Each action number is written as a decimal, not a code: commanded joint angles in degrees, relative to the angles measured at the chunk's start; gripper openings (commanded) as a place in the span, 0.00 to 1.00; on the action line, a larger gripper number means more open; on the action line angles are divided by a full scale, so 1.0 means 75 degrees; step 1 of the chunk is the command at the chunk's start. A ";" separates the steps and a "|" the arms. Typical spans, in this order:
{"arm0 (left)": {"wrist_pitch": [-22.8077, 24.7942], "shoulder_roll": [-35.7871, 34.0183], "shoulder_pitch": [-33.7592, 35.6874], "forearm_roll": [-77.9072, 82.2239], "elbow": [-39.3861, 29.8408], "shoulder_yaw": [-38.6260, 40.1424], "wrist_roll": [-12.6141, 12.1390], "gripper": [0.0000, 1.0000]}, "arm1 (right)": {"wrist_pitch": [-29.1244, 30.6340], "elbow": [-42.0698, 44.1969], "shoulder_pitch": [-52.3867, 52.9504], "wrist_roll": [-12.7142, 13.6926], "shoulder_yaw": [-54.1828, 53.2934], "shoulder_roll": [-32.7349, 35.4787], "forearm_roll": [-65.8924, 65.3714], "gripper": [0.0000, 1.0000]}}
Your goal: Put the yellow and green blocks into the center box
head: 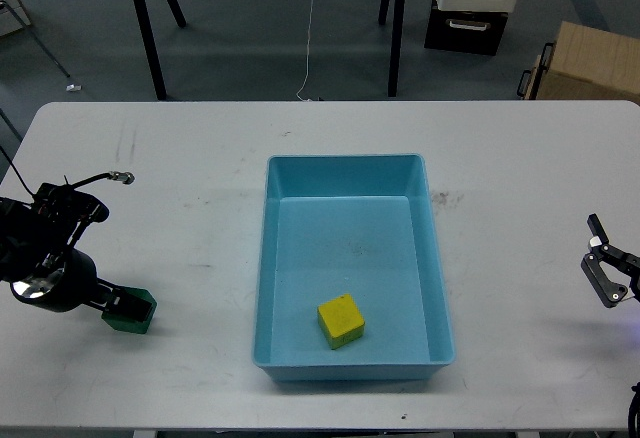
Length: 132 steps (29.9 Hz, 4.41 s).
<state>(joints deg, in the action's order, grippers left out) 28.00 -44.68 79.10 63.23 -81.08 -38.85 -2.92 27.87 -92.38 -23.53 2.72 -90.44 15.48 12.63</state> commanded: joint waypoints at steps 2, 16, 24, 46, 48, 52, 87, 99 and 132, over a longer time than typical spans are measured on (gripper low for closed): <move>0.0000 -0.0043 0.0000 0.0030 -0.0100 0.0001 -0.0278 0.48 | -0.0001 0.0013 -0.0003 0.0000 0.0000 0.0011 -0.0079 1.00; 0.0000 -0.0465 0.1403 -0.0215 -0.0931 0.0200 -0.0420 0.00 | 0.0011 0.0059 -0.0038 0.0000 0.0000 0.0034 -0.0079 1.00; 0.0000 0.1490 0.2741 -0.1317 -0.0370 0.0118 0.0295 0.00 | -0.0059 0.0024 -0.0039 -0.0012 -0.0035 0.0011 -0.0079 1.00; 0.0000 0.4915 0.3550 -0.2759 -0.0205 -0.0937 0.0822 0.09 | -0.0001 0.0223 -0.0097 0.0000 -0.0036 0.0034 -0.0149 1.00; 0.0000 0.4868 0.3515 -0.2806 -0.0205 -0.0949 0.0974 0.20 | -0.0001 0.0223 -0.0097 0.0000 -0.0012 0.0034 -0.0149 1.00; 0.0000 0.4903 0.3422 -0.2899 -0.0205 -0.0937 0.1022 0.42 | -0.0001 0.0223 -0.0097 0.0000 0.0000 0.0034 -0.0300 1.00; -0.1203 0.4879 0.3468 -0.3814 -0.0111 -0.0773 0.1748 0.05 | 0.0011 0.0259 -0.0132 0.0000 0.0000 0.0046 -0.0465 1.00; -0.1342 0.5044 0.3211 -0.3861 -0.0053 -0.0703 0.1725 0.87 | 0.0011 0.0259 -0.0156 0.0000 0.0000 0.0046 -0.0477 1.00; 0.0000 0.2301 -0.4953 -0.7153 0.2867 1.2123 0.2112 1.00 | 0.0018 0.0657 0.0864 -0.0257 -0.0083 0.0105 -0.0960 1.00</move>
<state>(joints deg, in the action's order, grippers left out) 27.96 -27.56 52.07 11.81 -55.31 38.62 12.91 28.01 -87.65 -16.37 1.75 -91.14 17.06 0.98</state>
